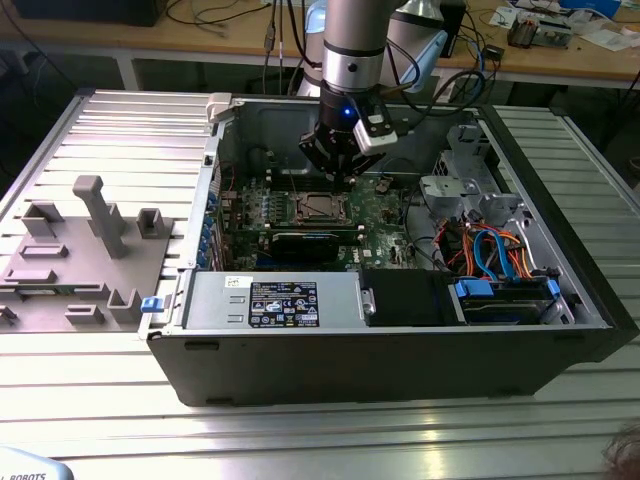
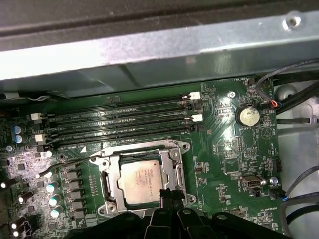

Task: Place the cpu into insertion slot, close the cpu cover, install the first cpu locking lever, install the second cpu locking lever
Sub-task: 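Install the first cpu locking lever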

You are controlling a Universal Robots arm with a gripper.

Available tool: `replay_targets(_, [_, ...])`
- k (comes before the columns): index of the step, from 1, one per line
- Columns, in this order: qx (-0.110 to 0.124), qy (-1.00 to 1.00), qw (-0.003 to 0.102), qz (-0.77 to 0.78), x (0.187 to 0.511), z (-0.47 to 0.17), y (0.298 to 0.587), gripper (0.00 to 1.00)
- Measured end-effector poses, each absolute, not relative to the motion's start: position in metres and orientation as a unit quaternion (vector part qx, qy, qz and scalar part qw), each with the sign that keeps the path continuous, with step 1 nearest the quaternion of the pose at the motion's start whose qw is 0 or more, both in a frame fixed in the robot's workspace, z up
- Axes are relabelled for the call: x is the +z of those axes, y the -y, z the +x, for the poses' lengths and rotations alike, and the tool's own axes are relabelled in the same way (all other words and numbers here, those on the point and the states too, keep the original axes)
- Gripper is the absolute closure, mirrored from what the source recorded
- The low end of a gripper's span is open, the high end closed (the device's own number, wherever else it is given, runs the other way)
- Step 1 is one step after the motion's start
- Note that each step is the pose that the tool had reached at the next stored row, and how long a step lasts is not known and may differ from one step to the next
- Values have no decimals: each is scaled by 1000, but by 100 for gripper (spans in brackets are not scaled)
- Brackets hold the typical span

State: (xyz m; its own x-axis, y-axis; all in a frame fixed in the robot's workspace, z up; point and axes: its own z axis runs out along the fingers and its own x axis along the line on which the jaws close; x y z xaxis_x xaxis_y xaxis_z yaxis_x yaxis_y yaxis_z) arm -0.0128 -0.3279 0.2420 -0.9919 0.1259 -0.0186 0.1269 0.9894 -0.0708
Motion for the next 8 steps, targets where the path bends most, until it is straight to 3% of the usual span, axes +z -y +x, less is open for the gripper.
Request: replay_targets(8, [-36, -998, 7, 53, 242, -13, 328, 89])
